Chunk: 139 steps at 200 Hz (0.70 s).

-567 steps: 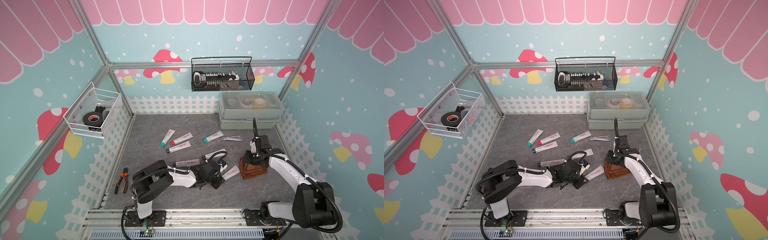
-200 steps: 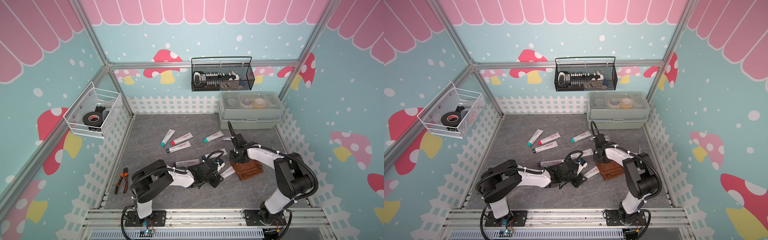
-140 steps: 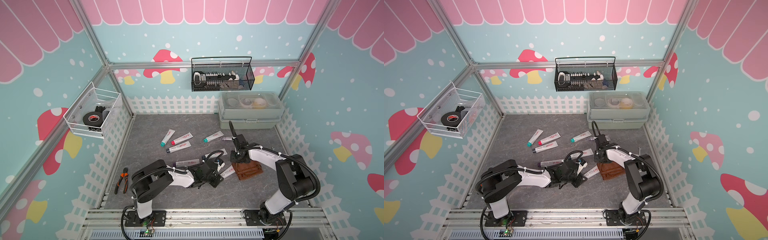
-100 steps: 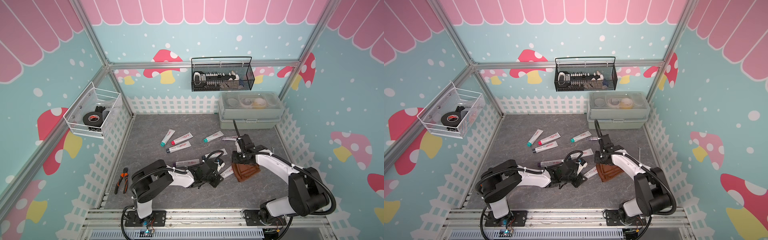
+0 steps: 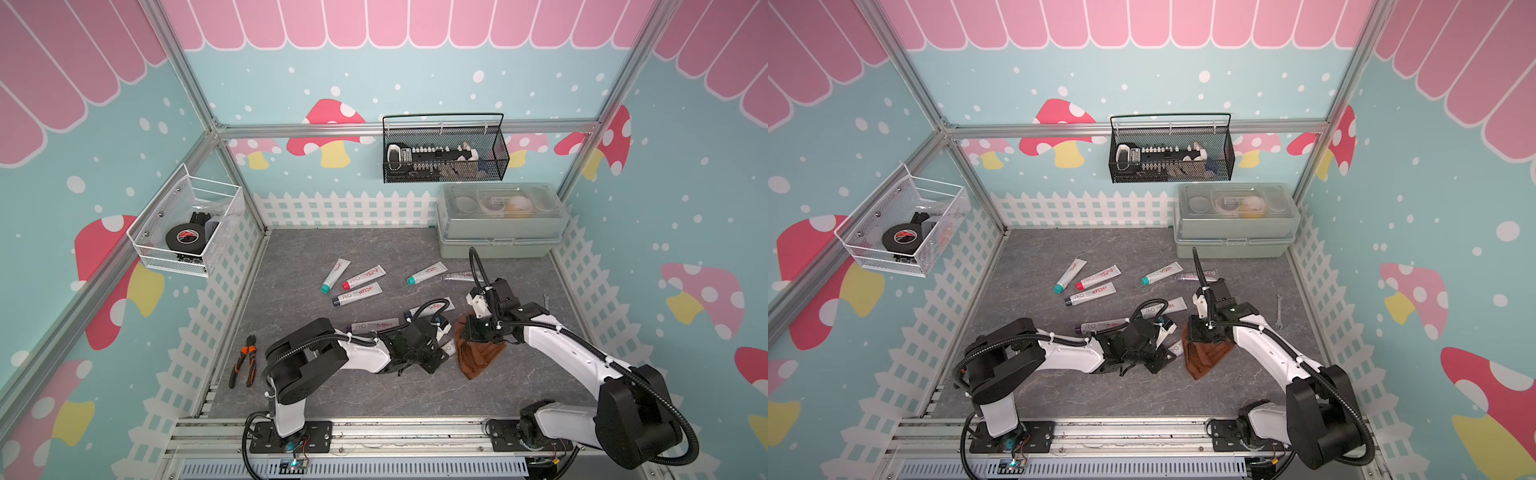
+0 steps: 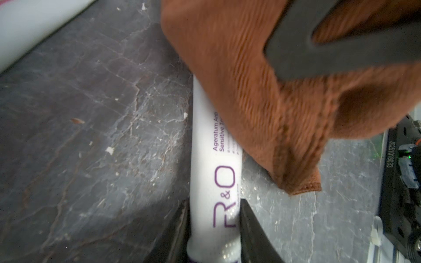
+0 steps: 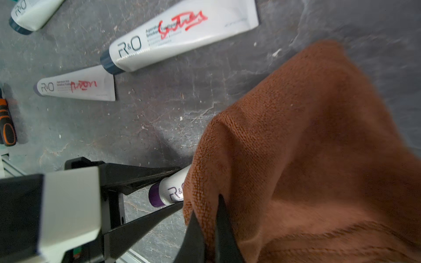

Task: Wipe the surface of the toothpaste tube
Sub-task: Wipe the dirt from the toothpaste tube.

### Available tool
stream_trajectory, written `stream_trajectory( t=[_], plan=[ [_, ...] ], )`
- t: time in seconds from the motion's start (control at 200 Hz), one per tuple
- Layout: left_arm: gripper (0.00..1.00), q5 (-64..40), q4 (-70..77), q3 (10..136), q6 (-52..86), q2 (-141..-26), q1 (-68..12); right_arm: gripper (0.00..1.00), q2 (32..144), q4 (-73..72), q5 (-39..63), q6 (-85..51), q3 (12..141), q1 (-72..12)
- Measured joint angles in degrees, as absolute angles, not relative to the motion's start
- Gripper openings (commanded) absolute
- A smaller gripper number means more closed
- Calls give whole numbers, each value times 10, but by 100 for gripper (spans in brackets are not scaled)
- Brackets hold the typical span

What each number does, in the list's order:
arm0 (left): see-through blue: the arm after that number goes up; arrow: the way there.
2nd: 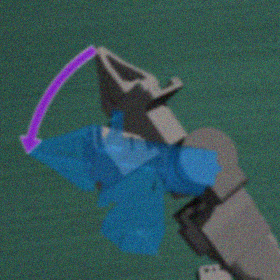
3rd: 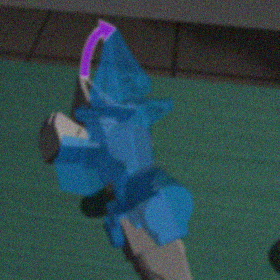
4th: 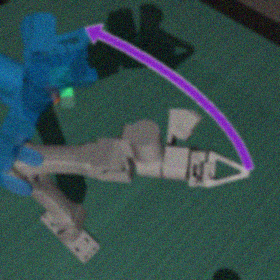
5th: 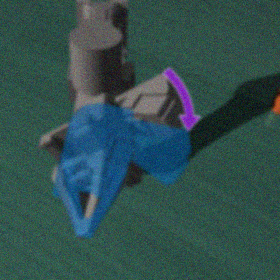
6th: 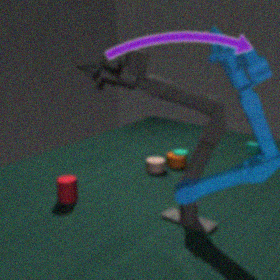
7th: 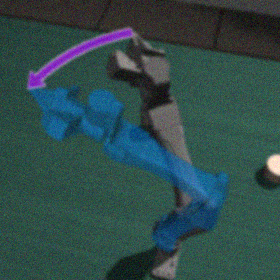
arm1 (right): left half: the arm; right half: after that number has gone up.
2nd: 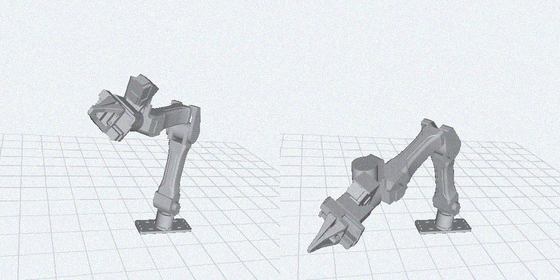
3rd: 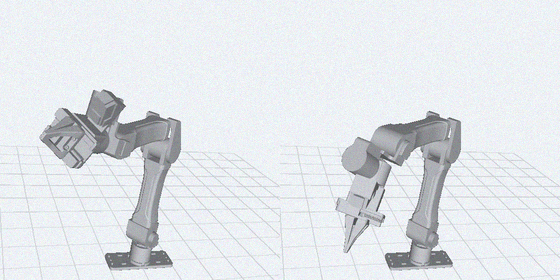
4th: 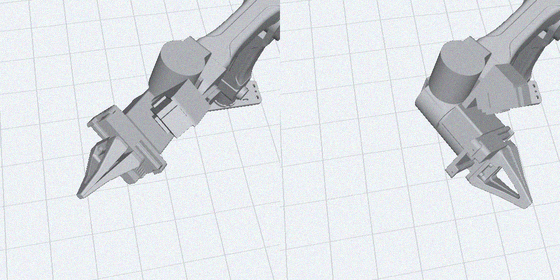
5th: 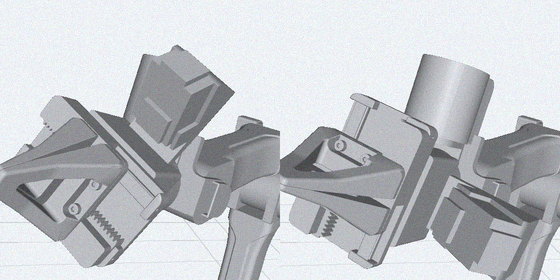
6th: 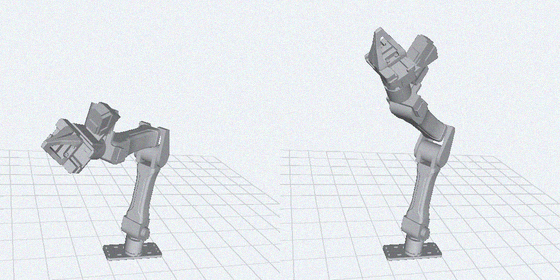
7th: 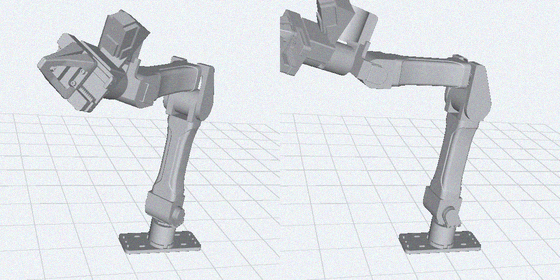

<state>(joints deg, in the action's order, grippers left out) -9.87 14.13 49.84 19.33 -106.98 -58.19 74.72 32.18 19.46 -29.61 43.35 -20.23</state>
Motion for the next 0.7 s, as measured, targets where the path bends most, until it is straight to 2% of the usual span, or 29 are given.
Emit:
stream_trajectory(
  t=[0.26, 0.695],
  plan=[
    [33, -101, 145, 499, 193, -1072, -582, 0, 800, 292, 199, -306, 424, -208],
    [33, -100, 150, 498, 193, -1072, -582, 0, 847, 272, 35, -314, 453, -206]
  ],
)
